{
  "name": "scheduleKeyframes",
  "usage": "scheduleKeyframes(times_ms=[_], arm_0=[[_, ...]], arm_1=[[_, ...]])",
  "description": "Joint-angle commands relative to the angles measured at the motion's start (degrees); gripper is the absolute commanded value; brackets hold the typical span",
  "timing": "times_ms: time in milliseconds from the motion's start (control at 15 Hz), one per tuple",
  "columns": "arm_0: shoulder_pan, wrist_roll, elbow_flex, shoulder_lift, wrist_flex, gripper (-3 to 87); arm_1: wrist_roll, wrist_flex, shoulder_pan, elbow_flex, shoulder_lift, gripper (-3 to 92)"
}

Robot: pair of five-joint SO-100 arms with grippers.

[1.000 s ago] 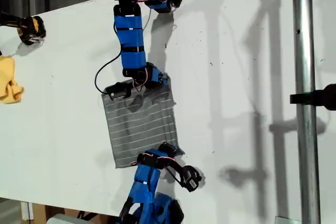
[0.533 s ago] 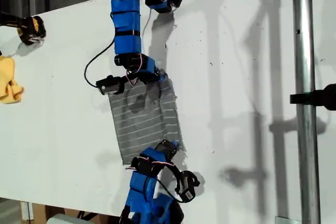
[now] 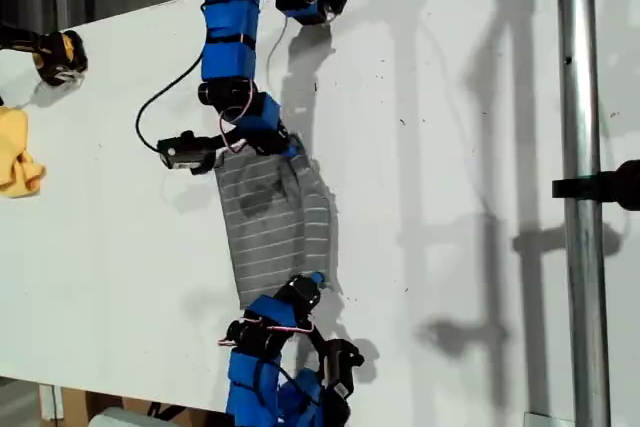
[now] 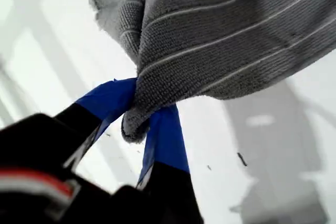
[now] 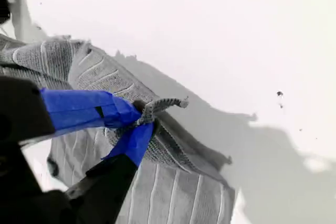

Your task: Grasp corners of a towel and fold twice.

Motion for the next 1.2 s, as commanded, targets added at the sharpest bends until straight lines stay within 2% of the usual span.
scheduleKeyframes(times_ms=[0, 267, 600, 800, 1133], arm_0=[[-9.1, 5.1, 1.0, 6.3, 0.3, -1.7], [-22.8, 13.1, 4.4, 7.6, -2.0, -1.7], [-35.9, 18.4, 7.0, 9.8, -4.2, -1.7], [-41.0, 20.3, 7.4, 9.8, -6.2, -1.7], [-44.5, 22.1, 6.2, 9.8, -7.1, -1.7]], arm_1=[[-3.7, -2.0, 7.2, -1.0, 4.4, -0.2], [-9.9, -8.1, 17.2, -1.0, 1.7, -0.2], [-17.2, -17.5, 23.6, -6.7, -7.7, -0.2], [-20.3, -20.7, 27.2, -12.6, -12.1, -0.2], [-21.9, -25.8, 31.0, -15.6, -14.4, -0.2]])
